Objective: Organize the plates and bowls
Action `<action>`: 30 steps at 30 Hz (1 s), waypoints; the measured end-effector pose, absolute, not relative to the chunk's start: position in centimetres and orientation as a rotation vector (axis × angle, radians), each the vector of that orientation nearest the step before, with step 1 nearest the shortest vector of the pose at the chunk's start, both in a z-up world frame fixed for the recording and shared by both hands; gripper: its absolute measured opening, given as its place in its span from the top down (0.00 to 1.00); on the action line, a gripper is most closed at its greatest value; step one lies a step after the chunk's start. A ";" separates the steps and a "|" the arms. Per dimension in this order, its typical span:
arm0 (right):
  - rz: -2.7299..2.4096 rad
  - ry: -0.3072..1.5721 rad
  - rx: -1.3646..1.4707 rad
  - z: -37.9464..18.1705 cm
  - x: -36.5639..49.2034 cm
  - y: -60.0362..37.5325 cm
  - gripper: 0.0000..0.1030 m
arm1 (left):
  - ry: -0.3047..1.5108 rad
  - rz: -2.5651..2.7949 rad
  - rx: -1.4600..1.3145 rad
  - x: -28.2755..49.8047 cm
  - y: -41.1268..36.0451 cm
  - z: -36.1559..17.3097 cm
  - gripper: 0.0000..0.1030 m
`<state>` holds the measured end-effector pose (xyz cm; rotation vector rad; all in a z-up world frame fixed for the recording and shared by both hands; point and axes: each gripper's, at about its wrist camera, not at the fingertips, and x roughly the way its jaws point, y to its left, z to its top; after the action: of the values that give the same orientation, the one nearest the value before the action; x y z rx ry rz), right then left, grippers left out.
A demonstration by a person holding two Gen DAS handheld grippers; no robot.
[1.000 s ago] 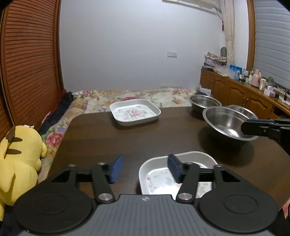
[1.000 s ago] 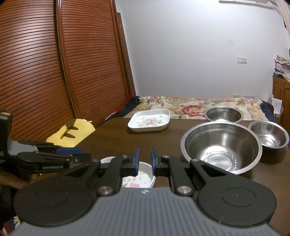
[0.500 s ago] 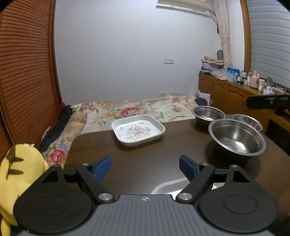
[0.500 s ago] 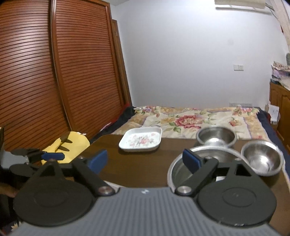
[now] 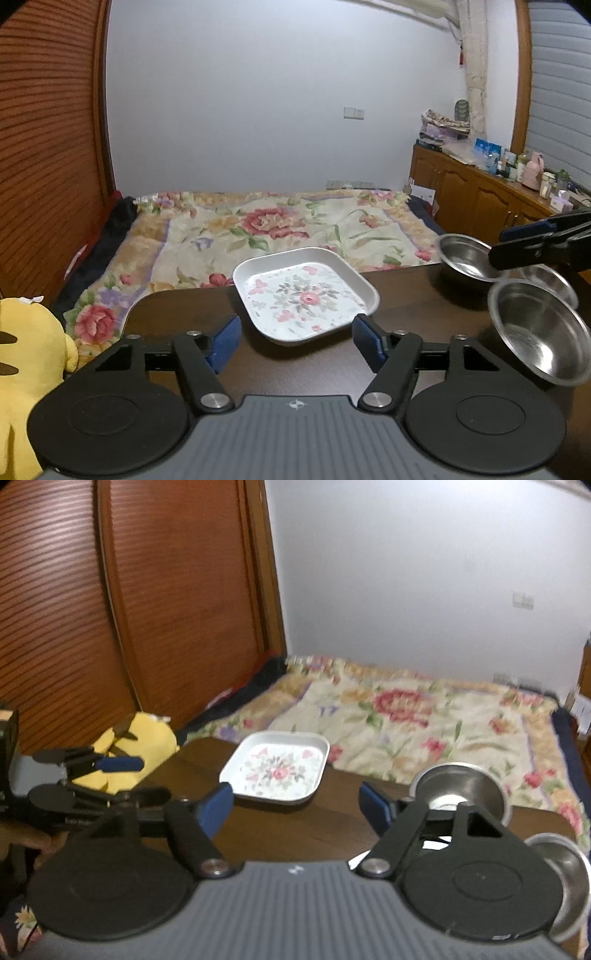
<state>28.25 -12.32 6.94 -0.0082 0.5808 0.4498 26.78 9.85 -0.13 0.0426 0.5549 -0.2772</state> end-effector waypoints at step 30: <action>0.450 0.959 0.071 -1.3 43.8 -8.7 0.73 | 0.708 -0.294 -0.032 37.3 12.0 -6.2 0.72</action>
<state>43.76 -8.66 -1.27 0.0706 0.9590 0.4503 37.34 11.99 -6.21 -0.0316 0.7085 -0.2941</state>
